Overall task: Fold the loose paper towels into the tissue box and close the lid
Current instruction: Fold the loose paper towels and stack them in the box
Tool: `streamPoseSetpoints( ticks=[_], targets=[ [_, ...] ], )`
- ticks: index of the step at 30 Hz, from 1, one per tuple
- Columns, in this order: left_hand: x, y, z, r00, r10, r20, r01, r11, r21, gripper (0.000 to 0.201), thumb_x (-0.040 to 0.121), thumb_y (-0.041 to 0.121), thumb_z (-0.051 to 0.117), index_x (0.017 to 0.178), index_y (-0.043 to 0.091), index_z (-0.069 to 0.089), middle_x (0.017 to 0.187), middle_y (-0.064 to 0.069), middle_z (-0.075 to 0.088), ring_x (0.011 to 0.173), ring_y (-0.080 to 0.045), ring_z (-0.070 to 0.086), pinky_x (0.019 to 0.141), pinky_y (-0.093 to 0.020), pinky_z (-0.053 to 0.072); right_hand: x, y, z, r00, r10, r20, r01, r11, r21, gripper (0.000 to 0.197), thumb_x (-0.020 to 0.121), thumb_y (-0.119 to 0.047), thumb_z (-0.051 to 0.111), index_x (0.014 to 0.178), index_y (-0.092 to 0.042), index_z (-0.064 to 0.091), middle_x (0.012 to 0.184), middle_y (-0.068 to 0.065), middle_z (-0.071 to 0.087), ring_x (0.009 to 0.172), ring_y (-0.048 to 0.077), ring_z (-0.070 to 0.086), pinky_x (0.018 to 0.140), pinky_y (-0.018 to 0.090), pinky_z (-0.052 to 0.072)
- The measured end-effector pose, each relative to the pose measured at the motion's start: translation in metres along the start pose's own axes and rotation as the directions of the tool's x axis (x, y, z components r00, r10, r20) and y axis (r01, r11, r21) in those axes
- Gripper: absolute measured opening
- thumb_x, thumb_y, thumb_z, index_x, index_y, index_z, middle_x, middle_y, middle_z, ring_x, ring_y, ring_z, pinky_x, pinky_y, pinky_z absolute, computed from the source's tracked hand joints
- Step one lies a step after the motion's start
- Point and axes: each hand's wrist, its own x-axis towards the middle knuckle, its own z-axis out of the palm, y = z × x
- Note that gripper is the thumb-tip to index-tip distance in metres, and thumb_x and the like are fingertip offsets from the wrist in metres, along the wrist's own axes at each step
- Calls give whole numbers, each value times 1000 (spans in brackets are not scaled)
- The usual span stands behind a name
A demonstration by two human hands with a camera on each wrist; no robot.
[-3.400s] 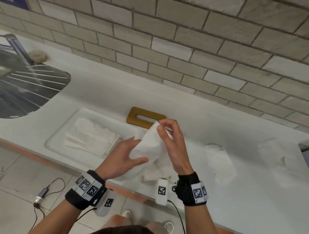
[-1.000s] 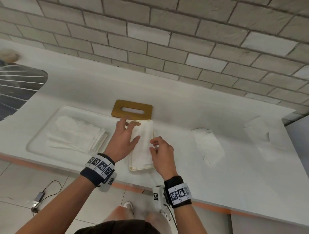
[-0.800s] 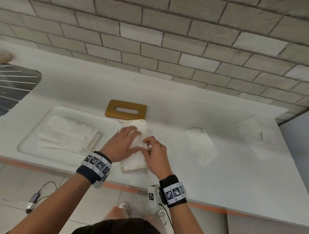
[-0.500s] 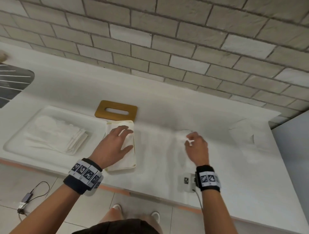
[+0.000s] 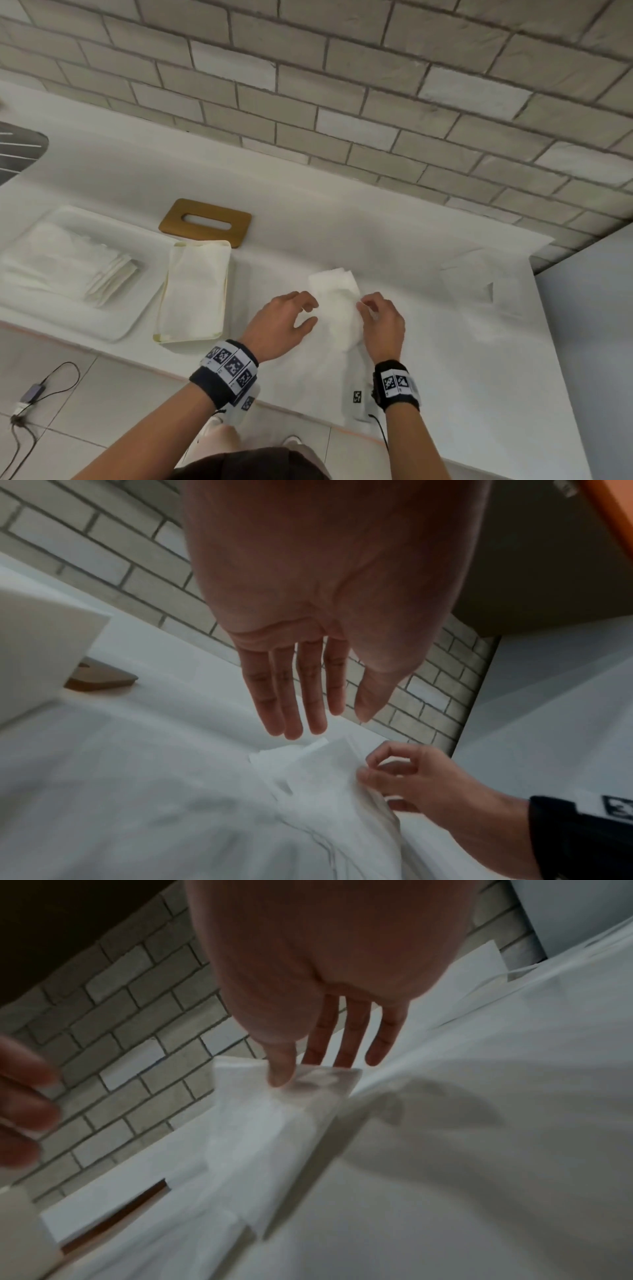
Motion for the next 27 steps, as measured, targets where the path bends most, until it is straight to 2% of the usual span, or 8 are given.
streamPoseSetpoints(
  ticks=[4,8,13,15,17,20,24,27],
  targets=[
    [16,7,14,995,-99,15,100,995,-24,52,100,52,65,143,27,51,137,7,59,123,-16,61,102,-41,54,-6,-22,-30,1000,-14,22,5,930,368,13,104,-22,73,94,-24,64,100,-13,74,103,7,72,91,29,55],
    [32,27,13,976,-217,12,207,908,-364,101,76,72,83,154,29,35,143,13,56,126,-7,58,106,-33,52,-9,-62,-59,997,-69,23,41,804,594,20,106,-21,69,94,-18,53,81,-9,60,75,7,59,71,21,45],
    [45,40,-3,943,-152,-297,-8,879,-477,10,96,21,79,103,25,72,89,11,74,78,-8,66,71,-35,54,10,-71,-49,1000,14,8,-16,733,680,11,111,-25,60,104,-16,61,97,-1,75,90,21,73,83,31,60],
    [45,37,-13,908,-163,-385,-34,889,-456,9,99,13,73,98,22,71,83,16,70,74,-4,60,67,-26,44,25,-52,-29,989,147,-11,-119,839,531,6,108,-30,63,105,-26,61,104,-4,75,99,25,75,86,36,60],
    [42,37,-27,875,-223,-430,2,890,-456,9,103,24,70,95,21,66,71,14,61,63,-5,51,61,-23,38,36,-31,-7,968,223,115,-242,953,184,32,99,-48,72,117,-27,55,121,-3,67,114,28,68,92,41,55],
    [34,33,-46,822,-306,-480,56,883,-466,18,103,39,68,106,21,71,79,19,67,66,-1,63,63,-19,47,39,-14,22,944,214,253,-149,956,-255,53,89,-50,77,129,-26,53,126,0,61,121,30,55,98,46,46],
    [22,21,-69,768,-384,-512,114,869,-482,31,101,46,68,102,16,73,93,10,75,85,-8,72,73,-36,59,36,-13,31,977,133,164,-103,979,-175,17,99,-30,72,108,-24,59,106,0,64,105,29,61,87,42,49],
    [15,12,-78,759,-399,-515,121,863,-491,27,102,43,68,111,18,69,102,11,74,94,-11,71,83,-43,60,35,-16,22,996,62,56,-70,987,145,15,100,-26,75,94,-22,63,92,-4,67,87,21,64,75,30,48]
  ],
)
